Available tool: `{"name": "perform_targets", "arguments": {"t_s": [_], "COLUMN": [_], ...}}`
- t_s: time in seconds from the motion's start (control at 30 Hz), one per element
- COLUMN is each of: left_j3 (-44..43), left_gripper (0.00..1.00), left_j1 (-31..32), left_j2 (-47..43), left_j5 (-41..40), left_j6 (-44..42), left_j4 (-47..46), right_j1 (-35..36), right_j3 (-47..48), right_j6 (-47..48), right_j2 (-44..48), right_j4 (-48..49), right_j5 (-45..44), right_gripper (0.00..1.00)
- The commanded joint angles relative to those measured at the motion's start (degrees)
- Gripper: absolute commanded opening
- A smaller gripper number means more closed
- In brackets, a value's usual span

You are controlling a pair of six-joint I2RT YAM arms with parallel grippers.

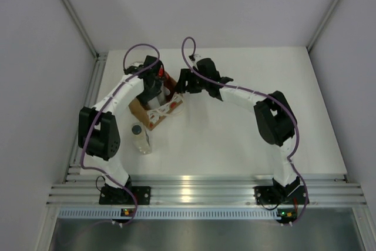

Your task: Take the personal care products out of the canvas bag

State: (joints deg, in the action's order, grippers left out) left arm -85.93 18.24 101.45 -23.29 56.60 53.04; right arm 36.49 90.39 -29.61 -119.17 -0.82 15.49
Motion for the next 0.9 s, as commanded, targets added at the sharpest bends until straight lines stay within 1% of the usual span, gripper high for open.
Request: {"name": "perform_targets", "arguments": {"t_s": [0.0, 0.2, 0.4, 0.63, 0.67, 0.87], "left_j3": [-1.6, -5.9, -7.3, -8.5, -9.2, -12.4], "left_gripper": [0.00, 0.00, 0.00, 0.00, 0.00, 0.00], "left_j1": [-0.3, -0.3, -0.3, -0.2, -0.2, 0.0], "left_j2": [-6.8, -12.0, -17.1, -23.8, -24.6, -30.3], "left_j5": [-0.9, -2.2, 0.3, 7.5, 10.0, 17.1], "left_j6": [-2.8, -11.8, -17.8, -20.3, -20.8, -22.9], "left_j4": [-1.7, -1.8, -1.6, -1.8, -1.7, -1.7], "right_j1": [-1.0, -1.0, -1.0, -1.0, -0.9, -1.0], "right_j3": [0.4, 0.9, 1.5, 1.0, 0.9, 1.6], "right_j6": [1.0, 0.3, 0.2, 0.9, 0.8, 0.5], "right_j2": [3.6, 3.1, 2.9, 3.1, 3.1, 2.4], "right_j4": [-0.8, -0.6, -0.5, -0.6, -0.6, -0.7], "right_j5": [0.3, 0.6, 0.7, -0.1, -0.2, 0.0], "right_gripper": [0.63, 0.63, 0.63, 0.63, 0.63, 0.63]}}
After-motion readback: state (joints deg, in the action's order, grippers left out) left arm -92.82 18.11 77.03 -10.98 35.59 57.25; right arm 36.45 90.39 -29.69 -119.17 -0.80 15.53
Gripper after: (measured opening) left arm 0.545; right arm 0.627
